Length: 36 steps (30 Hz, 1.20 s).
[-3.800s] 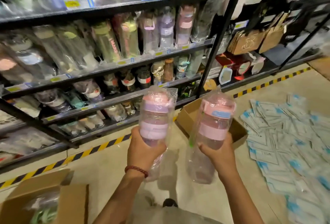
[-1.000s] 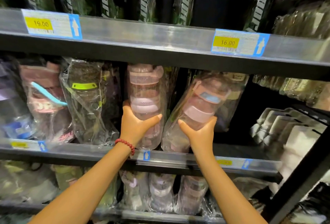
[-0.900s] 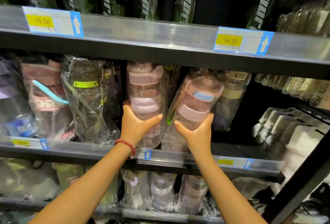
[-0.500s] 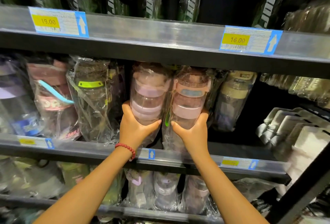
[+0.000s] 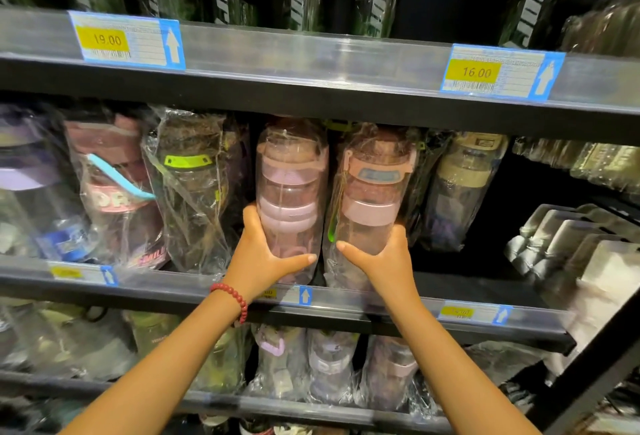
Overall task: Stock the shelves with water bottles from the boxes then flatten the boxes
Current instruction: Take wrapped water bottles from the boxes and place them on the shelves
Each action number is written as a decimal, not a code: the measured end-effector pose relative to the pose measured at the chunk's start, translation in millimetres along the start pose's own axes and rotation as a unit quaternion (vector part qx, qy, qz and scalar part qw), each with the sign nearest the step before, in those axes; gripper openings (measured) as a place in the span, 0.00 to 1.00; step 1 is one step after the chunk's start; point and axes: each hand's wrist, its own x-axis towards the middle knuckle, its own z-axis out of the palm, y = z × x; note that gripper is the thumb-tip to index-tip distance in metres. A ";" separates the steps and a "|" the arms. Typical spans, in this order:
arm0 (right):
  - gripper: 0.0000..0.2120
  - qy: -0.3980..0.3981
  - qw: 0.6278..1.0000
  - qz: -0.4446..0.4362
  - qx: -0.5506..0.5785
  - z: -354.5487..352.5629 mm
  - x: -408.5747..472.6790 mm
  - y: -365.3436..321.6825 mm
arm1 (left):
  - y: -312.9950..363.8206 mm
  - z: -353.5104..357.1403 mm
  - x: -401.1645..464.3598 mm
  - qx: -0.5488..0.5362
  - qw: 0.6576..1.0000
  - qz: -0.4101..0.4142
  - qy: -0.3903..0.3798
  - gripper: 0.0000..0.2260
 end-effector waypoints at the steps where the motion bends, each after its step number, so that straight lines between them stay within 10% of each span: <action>1: 0.30 -0.013 1.000 0.005 -0.023 -2.2 -1.5 0.9 | -3.5 -0.7 -0.9 0.017 1.000 0.010 0.011 0.38; 36: 0.26 -0.059 0.989 0.017 -0.132 17.9 -3.0 -7.7 | -8.9 4.5 -9.7 0.172 0.982 -0.032 0.070 0.42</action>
